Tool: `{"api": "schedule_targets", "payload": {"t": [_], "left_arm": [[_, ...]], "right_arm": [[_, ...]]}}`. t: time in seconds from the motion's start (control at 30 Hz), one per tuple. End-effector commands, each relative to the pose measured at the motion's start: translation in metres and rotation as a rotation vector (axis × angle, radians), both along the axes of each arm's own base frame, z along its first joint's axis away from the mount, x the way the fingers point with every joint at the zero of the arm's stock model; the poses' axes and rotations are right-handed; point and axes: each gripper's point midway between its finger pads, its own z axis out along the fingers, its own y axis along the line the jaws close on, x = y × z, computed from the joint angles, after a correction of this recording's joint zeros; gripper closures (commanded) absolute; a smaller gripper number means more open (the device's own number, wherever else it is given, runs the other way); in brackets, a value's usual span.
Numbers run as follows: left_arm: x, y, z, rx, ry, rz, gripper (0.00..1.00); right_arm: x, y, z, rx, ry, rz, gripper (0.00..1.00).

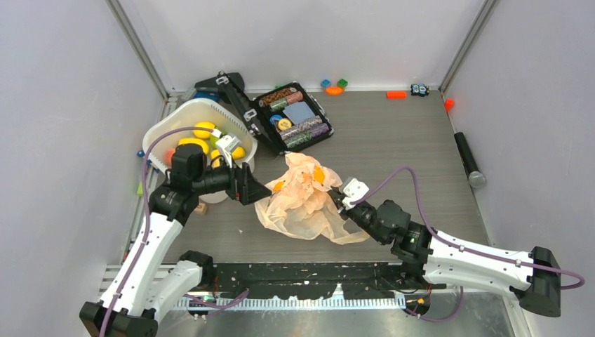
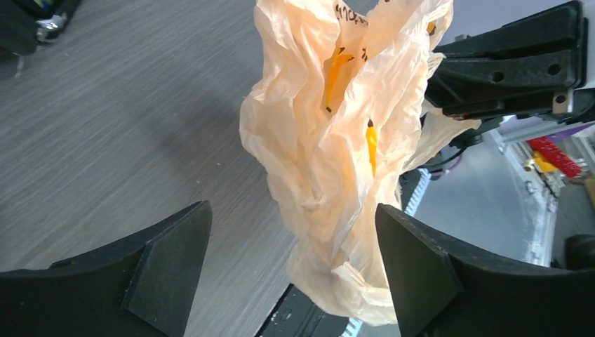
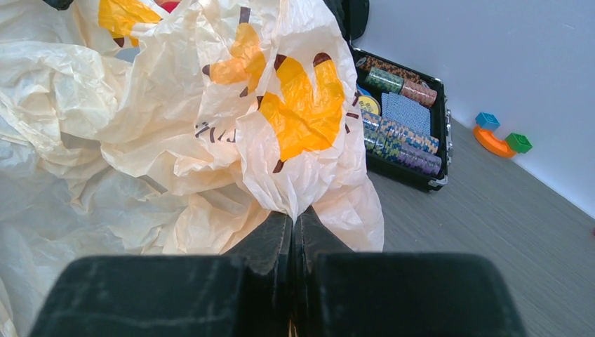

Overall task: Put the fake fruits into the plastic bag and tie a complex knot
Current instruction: Open the plastic bag at the center of the board.

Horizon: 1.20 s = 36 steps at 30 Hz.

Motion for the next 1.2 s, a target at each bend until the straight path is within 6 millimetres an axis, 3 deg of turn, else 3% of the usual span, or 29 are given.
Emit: {"api": "schedule_targets", "payload": {"t": [0.0, 0.1, 0.27, 0.47, 0.7, 0.87, 1.03, 1.13, 1.17], "left_arm": [[0.003, 0.010, 0.011, 0.048, -0.098, 0.036, 0.15], [0.002, 0.008, 0.010, 0.043, -0.094, 0.021, 0.28], [0.000, 0.007, 0.008, 0.058, -0.102, 0.012, 0.29], [0.003, 0.012, -0.003, 0.119, -0.103, 0.037, 0.21], [0.002, 0.008, -0.010, 0.145, -0.086, 0.020, 0.40], [-0.005, -0.001, -0.011, 0.134, -0.082, -0.031, 0.43], [-0.011, -0.003, -0.009, 0.144, -0.109, -0.065, 0.76], [0.002, 0.017, -0.007, 0.221, -0.179, 0.062, 0.89], [0.009, 0.027, -0.009, 0.255, -0.201, 0.127, 0.94]], "right_arm": [[0.003, 0.000, 0.028, 0.063, -0.038, -0.014, 0.95], [0.003, 0.002, 0.028, 0.056, -0.034, -0.012, 0.95], [0.004, 0.001, 0.028, 0.052, -0.027, -0.023, 0.95], [0.005, 0.003, 0.028, 0.043, -0.018, -0.024, 0.95], [0.003, 0.006, 0.030, 0.049, -0.017, -0.005, 0.95], [0.004, 0.008, 0.028, 0.036, -0.013, -0.003, 0.95], [0.008, 0.007, 0.024, 0.021, 0.005, -0.034, 0.95], [0.020, 0.002, 0.014, -0.008, 0.058, -0.091, 0.95], [0.022, 0.002, 0.002, -0.049, 0.091, -0.096, 0.95]]}}
